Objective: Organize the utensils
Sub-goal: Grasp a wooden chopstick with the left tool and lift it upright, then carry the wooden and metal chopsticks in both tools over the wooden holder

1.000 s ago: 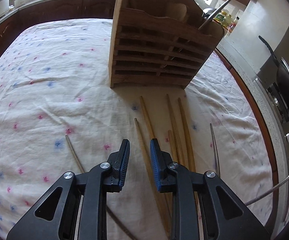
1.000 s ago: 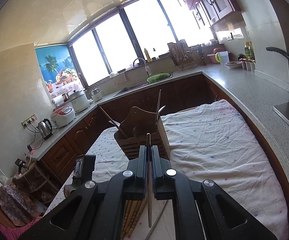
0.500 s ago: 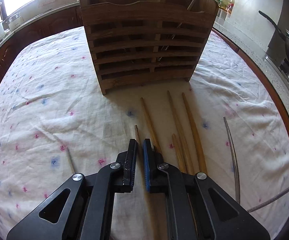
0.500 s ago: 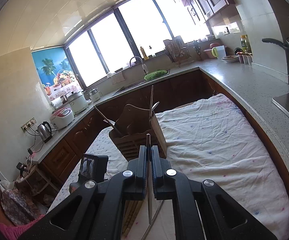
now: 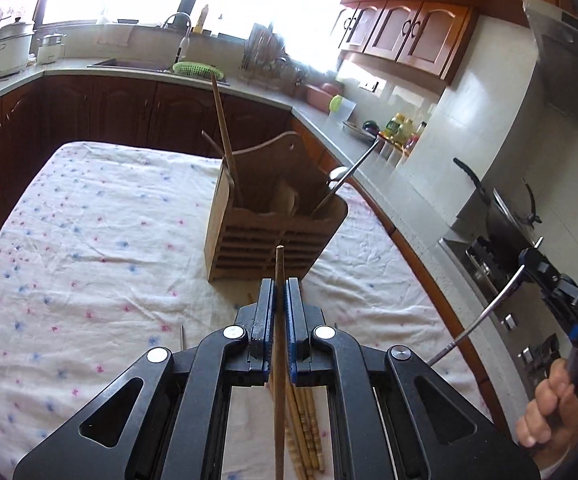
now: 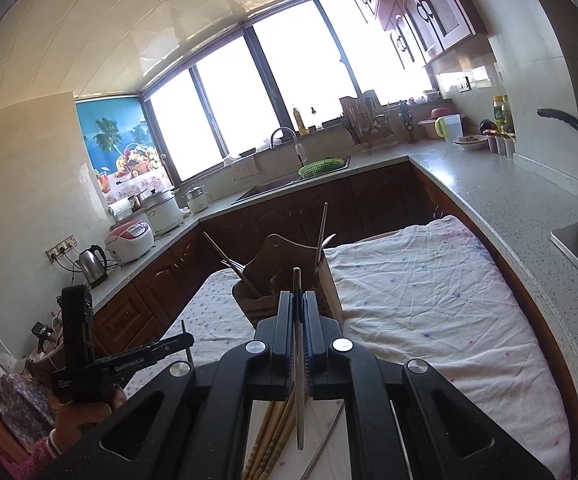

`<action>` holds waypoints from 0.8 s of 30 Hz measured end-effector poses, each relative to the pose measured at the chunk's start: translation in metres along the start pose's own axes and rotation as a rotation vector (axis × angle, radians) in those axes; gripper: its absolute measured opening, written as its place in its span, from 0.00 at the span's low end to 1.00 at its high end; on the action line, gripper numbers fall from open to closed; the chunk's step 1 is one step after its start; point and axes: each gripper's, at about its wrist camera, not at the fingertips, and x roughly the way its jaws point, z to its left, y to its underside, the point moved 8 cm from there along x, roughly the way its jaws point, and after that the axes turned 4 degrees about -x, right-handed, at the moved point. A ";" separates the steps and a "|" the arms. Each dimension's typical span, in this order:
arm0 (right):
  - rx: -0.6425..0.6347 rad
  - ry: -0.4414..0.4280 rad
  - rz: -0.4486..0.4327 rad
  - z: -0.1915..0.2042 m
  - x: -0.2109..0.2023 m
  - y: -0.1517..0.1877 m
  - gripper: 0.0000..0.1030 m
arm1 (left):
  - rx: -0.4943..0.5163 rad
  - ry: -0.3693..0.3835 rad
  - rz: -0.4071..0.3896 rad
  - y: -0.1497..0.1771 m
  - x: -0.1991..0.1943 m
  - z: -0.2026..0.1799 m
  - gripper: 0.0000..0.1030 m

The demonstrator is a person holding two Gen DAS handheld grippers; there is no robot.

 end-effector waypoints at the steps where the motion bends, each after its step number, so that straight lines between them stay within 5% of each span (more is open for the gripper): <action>1: -0.004 -0.004 -0.002 0.002 0.002 -0.003 0.05 | -0.001 0.005 -0.012 -0.005 -0.004 -0.002 0.04; 15: -0.044 -0.018 -0.030 0.016 0.033 -0.033 0.05 | -0.014 0.032 -0.164 -0.061 -0.040 -0.006 0.04; 24: -0.059 0.004 -0.141 0.016 0.058 -0.095 0.05 | 0.021 0.017 -0.324 -0.141 -0.055 -0.019 0.04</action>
